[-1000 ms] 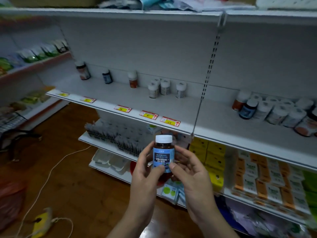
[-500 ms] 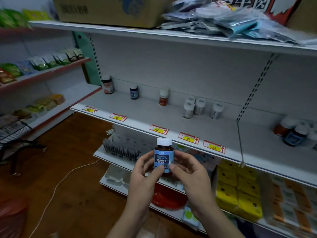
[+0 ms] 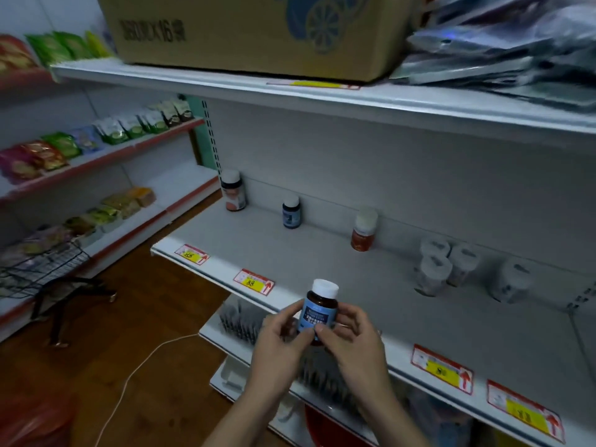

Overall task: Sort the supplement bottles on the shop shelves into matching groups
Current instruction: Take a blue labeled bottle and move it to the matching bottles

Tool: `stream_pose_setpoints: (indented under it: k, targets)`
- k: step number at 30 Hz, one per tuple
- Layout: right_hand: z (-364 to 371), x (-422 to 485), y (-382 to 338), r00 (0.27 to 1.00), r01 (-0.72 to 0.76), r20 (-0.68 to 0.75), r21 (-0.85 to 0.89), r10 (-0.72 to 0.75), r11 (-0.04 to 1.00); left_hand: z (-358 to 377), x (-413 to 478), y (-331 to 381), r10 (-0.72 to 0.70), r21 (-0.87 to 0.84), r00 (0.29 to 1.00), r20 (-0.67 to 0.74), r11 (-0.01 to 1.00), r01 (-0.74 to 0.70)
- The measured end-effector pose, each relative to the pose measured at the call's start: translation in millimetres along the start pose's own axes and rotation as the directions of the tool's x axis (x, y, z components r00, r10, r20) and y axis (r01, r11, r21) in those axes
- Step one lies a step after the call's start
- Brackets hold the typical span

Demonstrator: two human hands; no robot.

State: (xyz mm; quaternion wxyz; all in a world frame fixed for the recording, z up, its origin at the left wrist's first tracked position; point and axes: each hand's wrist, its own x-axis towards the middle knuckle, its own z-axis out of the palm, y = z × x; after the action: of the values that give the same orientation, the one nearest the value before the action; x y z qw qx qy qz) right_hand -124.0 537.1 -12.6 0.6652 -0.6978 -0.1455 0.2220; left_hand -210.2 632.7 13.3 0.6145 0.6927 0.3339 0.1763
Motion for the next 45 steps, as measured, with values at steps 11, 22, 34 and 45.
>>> stream_pose_setpoints:
  k: [11, 22, 34, 45]
  targets:
    - [56.2, 157.5, -23.2, 0.994, 0.053, -0.072, -0.324, -0.081, 0.945, -15.5, 152.7, 17.7, 0.028, 0.125, 0.994, 0.105, 0.991, -0.041]
    - [116.1, 260.8, -10.0, 0.933, -0.054, -0.336, -0.482, -0.128, 0.874, -30.1, 283.8, -2.1, -0.094, -0.018, 0.948, 0.305, 0.994, 0.104]
    - [148.4, 290.5, -15.4, 0.867, -0.167, -0.489, -0.472, -0.099, 0.866, -62.1, 324.0, 2.4, -0.146, -0.023, 0.881, 0.45, 0.984, 0.175]
    - [114.8, 225.3, -30.7, 0.838, -0.073, -0.526, -0.367, -0.142, 0.928, -40.7, 287.0, 14.7, -0.028, -0.143, 0.901, 0.434, 0.985, 0.1]
